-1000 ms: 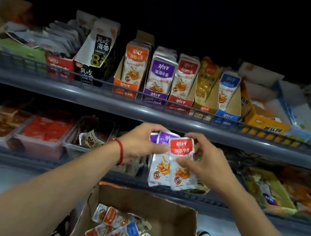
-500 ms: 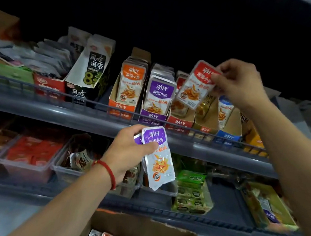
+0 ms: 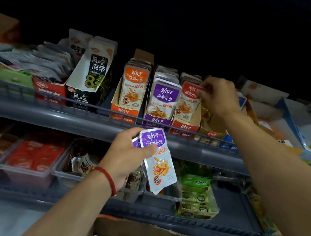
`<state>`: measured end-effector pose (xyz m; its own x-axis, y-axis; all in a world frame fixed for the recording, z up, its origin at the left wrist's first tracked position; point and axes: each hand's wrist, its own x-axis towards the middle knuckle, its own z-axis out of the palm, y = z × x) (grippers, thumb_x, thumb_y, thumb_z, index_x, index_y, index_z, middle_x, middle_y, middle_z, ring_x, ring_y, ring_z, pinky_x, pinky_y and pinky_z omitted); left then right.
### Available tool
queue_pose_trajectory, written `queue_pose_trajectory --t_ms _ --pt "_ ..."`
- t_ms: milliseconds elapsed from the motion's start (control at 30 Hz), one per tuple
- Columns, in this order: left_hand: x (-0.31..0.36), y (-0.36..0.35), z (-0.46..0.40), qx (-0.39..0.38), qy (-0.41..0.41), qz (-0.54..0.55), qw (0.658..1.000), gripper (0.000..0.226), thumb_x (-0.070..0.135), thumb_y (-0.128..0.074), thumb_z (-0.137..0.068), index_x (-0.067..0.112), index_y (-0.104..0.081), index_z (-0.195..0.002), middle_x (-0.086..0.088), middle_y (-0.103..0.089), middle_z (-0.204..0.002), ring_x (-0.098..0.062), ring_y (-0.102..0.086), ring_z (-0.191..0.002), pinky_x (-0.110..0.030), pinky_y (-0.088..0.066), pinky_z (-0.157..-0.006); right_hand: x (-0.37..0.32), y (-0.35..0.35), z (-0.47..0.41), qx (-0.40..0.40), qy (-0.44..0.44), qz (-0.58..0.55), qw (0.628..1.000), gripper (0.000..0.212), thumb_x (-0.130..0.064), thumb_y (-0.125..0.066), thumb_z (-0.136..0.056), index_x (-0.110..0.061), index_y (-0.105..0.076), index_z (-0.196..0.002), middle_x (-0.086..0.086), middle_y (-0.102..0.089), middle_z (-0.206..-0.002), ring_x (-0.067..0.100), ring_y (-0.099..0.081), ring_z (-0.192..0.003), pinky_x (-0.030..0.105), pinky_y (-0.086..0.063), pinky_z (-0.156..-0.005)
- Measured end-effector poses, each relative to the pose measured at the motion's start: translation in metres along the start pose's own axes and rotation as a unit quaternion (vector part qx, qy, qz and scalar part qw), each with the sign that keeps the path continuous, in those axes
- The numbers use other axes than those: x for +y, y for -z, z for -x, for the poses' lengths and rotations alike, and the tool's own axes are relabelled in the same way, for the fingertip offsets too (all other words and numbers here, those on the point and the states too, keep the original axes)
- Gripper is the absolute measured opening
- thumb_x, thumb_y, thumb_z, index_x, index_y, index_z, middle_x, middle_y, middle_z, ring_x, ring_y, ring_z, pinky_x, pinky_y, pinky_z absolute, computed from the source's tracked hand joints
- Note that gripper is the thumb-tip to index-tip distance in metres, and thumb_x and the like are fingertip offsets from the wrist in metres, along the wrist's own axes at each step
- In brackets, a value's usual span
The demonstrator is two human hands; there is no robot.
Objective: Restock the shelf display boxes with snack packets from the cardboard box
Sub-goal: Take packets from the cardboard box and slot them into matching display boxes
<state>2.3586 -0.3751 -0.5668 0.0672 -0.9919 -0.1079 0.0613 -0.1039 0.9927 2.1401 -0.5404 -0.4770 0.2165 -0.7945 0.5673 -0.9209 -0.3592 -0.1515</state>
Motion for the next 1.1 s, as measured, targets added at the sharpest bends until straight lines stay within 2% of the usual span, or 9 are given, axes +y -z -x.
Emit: queue_pose_trajectory --t_ms 333,433,533,633,733,800,933,1033,1100 --pt "0.001 0.001 0.0 0.01 0.011 -0.006 1.0 0.034 0.015 -0.079 -0.086 0.023 -0.065 -0.115 -0.002 -0.076 -0.102 -0.018 -0.073 -0.097 -0.04 -0.061 -0.084 0.004 -0.001 -0.007 0.024 0.023 0.07 0.997 0.04 -0.034 -0.069 -0.093 -0.017 -0.061 -0.129 0.012 -0.061 -0.129 0.032 -0.062 -0.114 0.047 -0.055 -0.092" --pt "0.002 0.003 0.002 0.013 0.01 -0.003 1.0 0.035 0.015 -0.079 -0.085 0.023 -0.064 -0.115 -0.002 -0.076 -0.103 -0.019 -0.073 -0.097 -0.04 -0.061 -0.084 -0.006 0.012 0.005 0.051 0.05 0.05 0.996 0.033 -0.028 -0.065 -0.097 -0.015 -0.061 -0.127 0.01 -0.06 -0.127 0.027 -0.06 -0.112 0.035 -0.05 -0.089" --pt "0.003 0.006 0.005 0.01 0.004 0.005 1.0 0.036 0.013 -0.08 -0.083 0.022 -0.063 -0.113 -0.003 -0.076 -0.102 -0.019 -0.073 -0.096 -0.041 -0.061 -0.084 -0.031 0.033 0.033 0.04 0.105 -0.006 0.994 0.024 -0.025 -0.06 -0.099 -0.015 -0.064 -0.121 0.004 -0.064 -0.115 0.015 -0.062 -0.098 0.023 -0.049 -0.083" --pt "0.005 0.008 0.01 -0.012 -0.006 0.017 1.0 0.041 0.009 -0.083 -0.08 0.018 -0.059 -0.113 -0.004 -0.077 -0.096 -0.018 -0.075 -0.09 -0.04 -0.061 -0.082 -0.06 0.054 0.074 -0.113 0.145 -0.097 0.978 0.029 -0.033 -0.06 -0.096 -0.023 -0.061 -0.124 -0.012 -0.064 -0.106 0.006 -0.064 -0.08 0.024 -0.059 -0.069" --pt "0.006 0.009 0.015 -0.061 -0.017 0.04 0.997 0.055 0.006 -0.086 -0.071 0.014 -0.057 -0.117 -0.005 -0.077 -0.094 -0.018 -0.075 -0.085 -0.035 -0.061 -0.077 -0.078 0.058 0.112 -0.352 0.052 -0.203 0.912 0.066 -0.048 -0.069 -0.087 -0.036 -0.04 -0.146 -0.016 -0.059 -0.125 0.014 -0.071 -0.089 0.034 -0.063 -0.065" --pt "0.005 0.008 0.019 -0.085 -0.014 0.052 0.995 0.065 0.012 -0.089 -0.061 0.014 -0.058 -0.118 -0.006 -0.077 -0.097 -0.021 -0.075 -0.09 -0.034 -0.06 -0.077 -0.079 0.053 0.127 -0.4 0.028 -0.244 0.883 0.08 -0.041 -0.079 -0.083 -0.04 -0.035 -0.149 -0.014 -0.059 -0.128 0.014 -0.072 -0.093 0.037 -0.064 -0.067" --pt "0.006 0.003 0.027 -0.071 0.001 0.095 0.993 0.073 0.014 -0.09 -0.054 0.009 -0.056 -0.119 -0.013 -0.076 -0.102 -0.023 -0.074 -0.091 -0.036 -0.061 -0.076 -0.078 0.051 0.136 -0.377 -0.042 -0.327 0.866 0.081 -0.026 -0.087 -0.076 -0.035 -0.041 -0.142 -0.007 -0.064 -0.123 0.012 -0.073 -0.097 0.038 -0.064 -0.066" --pt "0.01 0.0 0.032 -0.041 0.01 0.122 0.992 0.053 0.008 -0.083 -0.072 0.006 -0.056 -0.117 -0.012 -0.077 -0.101 -0.027 -0.075 -0.094 -0.043 -0.062 -0.082 -0.084 0.05 0.14 -0.322 -0.03 -0.321 0.89 0.068 -0.029 -0.089 -0.073 -0.031 -0.046 -0.126 -0.004 -0.068 -0.116 0.011 -0.074 -0.09 0.034 -0.063 -0.062" --pt "0.013 0.0 0.034 -0.056 0.015 0.138 0.989 0.042 0.009 -0.076 -0.083 0.006 -0.059 -0.121 -0.01 -0.077 -0.104 -0.026 -0.075 -0.097 -0.048 -0.059 -0.088 -0.088 0.048 0.14 -0.282 -0.039 -0.332 0.899 0.061 -0.028 -0.09 -0.073 -0.026 -0.048 -0.117 -0.002 -0.071 -0.111 0.015 -0.076 -0.082 0.039 -0.062 -0.057"
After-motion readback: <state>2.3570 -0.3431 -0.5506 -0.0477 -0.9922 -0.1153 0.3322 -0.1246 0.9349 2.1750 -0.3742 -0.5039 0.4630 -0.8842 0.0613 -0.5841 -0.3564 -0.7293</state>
